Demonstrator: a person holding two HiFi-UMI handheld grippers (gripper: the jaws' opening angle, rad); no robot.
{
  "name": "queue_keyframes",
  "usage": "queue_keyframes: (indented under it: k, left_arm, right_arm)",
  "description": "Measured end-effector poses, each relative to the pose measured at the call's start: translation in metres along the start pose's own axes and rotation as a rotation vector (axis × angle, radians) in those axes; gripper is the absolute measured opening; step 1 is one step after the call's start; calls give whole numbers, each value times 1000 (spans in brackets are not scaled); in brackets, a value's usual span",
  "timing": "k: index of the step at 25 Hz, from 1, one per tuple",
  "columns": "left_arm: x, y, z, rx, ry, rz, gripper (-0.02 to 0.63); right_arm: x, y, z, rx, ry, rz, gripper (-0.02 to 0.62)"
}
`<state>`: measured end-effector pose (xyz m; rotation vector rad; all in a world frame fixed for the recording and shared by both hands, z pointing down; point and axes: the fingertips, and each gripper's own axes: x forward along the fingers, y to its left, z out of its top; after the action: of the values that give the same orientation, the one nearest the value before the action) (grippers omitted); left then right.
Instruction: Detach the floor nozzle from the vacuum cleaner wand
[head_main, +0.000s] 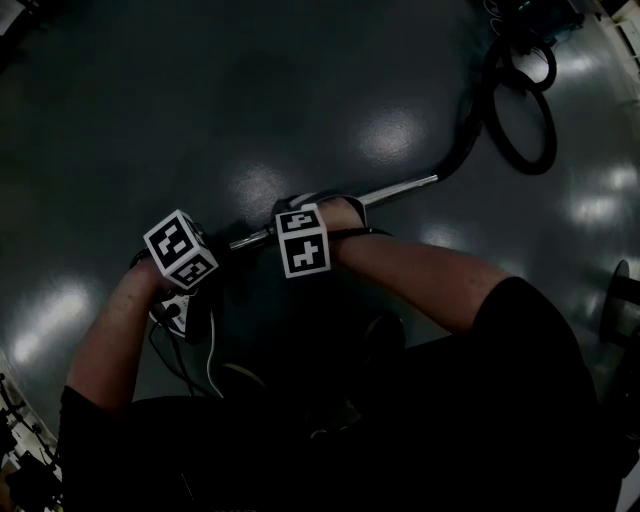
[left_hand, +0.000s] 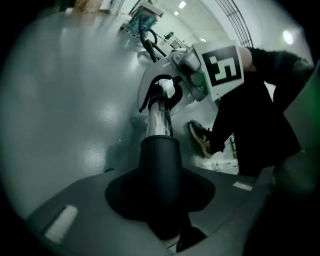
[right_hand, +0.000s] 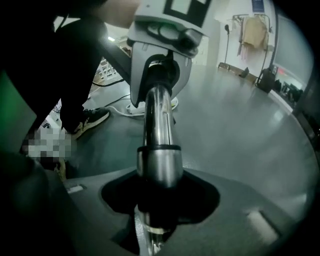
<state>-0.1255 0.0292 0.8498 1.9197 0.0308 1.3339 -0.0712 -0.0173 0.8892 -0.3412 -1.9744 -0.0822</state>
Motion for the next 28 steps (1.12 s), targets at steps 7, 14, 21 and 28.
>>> queue_keyframes:
  k: [7,14,21,28]
  left_arm:
    - [-4,68,4,672,144,742,126]
    - [41,106,-8,734,225,797,126]
    - [57,124,-11,760,324,813,126]
    - [75,123,-14,739,298,762,158]
  right_arm:
    - [5,1,-36,55,33,50,178]
    - [45,1,-52,36,107,2,179]
    - [70,19,-66,-48,164,11,184]
    - [73,17,-70,-76,127,-15,198]
